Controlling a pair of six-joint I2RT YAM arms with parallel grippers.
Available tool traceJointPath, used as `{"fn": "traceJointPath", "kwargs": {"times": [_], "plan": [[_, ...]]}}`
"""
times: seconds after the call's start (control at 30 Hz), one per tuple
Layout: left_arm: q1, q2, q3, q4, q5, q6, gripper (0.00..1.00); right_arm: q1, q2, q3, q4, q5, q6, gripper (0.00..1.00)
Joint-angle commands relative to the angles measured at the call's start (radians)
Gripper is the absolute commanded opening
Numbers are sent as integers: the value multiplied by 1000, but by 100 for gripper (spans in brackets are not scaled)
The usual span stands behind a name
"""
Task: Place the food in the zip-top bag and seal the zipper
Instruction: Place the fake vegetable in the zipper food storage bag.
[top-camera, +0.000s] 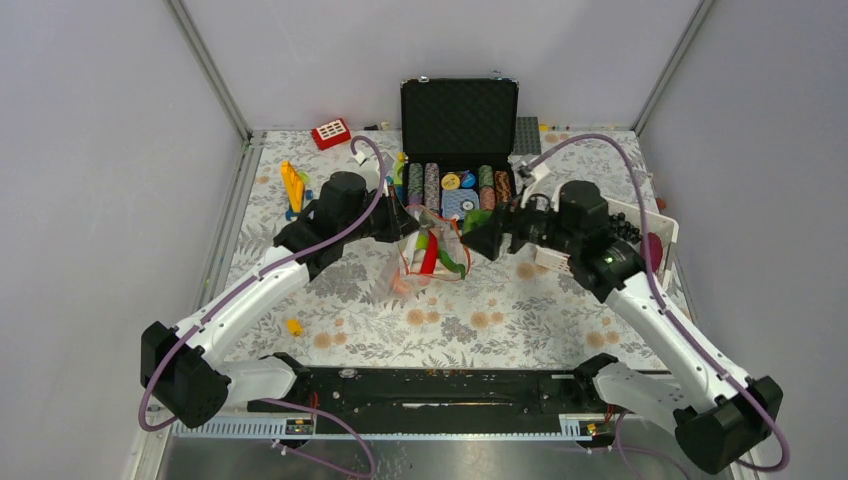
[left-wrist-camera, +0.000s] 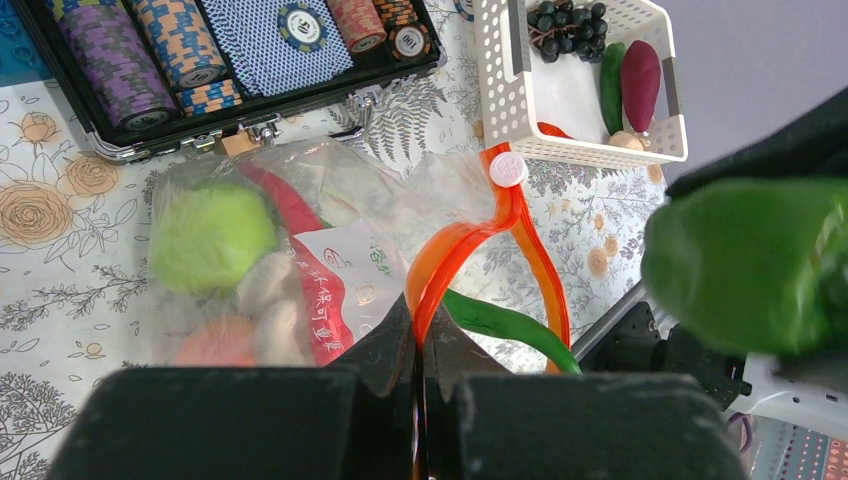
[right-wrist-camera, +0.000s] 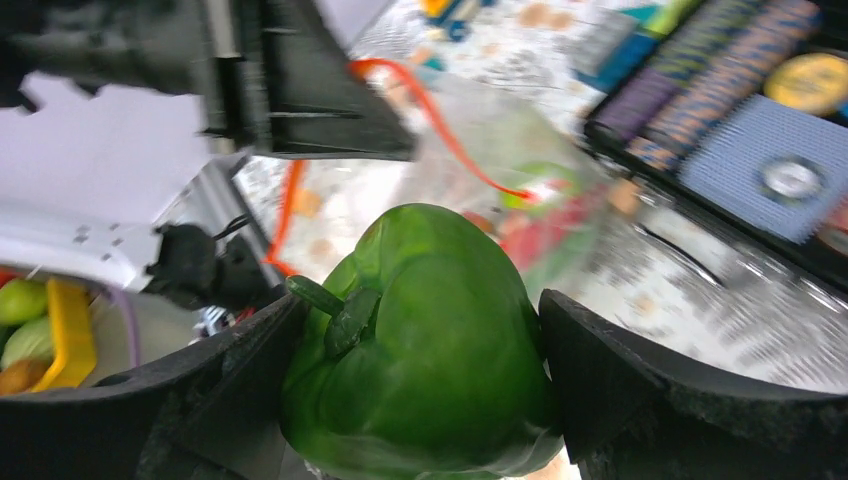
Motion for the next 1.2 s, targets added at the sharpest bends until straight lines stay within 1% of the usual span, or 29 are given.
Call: {"fn": "traceJointPath", "kwargs": {"times": [0.0, 0.07, 0.13, 0.2, 0.3, 0.33, 0.4, 0.43, 0.47, 0.5, 0.77, 0.93, 1.07, 1.17], "plan": [[6, -34, -2, 75, 21, -2, 0, 157, 74, 51, 239, -40, 29, 54], [5, -33, -4, 78, 27, -6, 0, 205, 129, 67, 280, -26, 45, 55], [6, -33, -7, 84, 35, -13, 0, 238, 180, 92, 305, -48, 63, 56], [5, -33, -10, 87, 41, -15, 0, 264, 219, 105, 320, -57, 75, 61], [5, -38, -9, 88, 46, -15, 0, 277, 249, 118, 289, 15, 77, 66], [6, -40, -11, 89, 48, -15, 0, 278, 252, 119, 270, 52, 76, 70], [5, -42, -15, 90, 52, -17, 0, 278, 258, 120, 236, 105, 74, 83], [6, -42, -15, 90, 54, -17, 0, 278, 261, 119, 228, 116, 74, 88], [6, -41, -16, 90, 53, -17, 0, 278, 264, 117, 222, 121, 77, 98], [5, -41, -17, 90, 55, -18, 0, 279, 267, 117, 219, 123, 80, 99], [5, -42, -16, 95, 63, -23, 0, 283, 287, 132, 184, 152, 91, 100], [5, -45, -16, 92, 58, -22, 0, 284, 264, 128, 162, 189, 79, 100], [5, -42, -18, 96, 59, -19, 0, 283, 210, 115, 101, 283, 42, 100], [5, -41, -23, 104, 67, -20, 0, 283, 143, 77, 73, 426, 24, 100]]}}
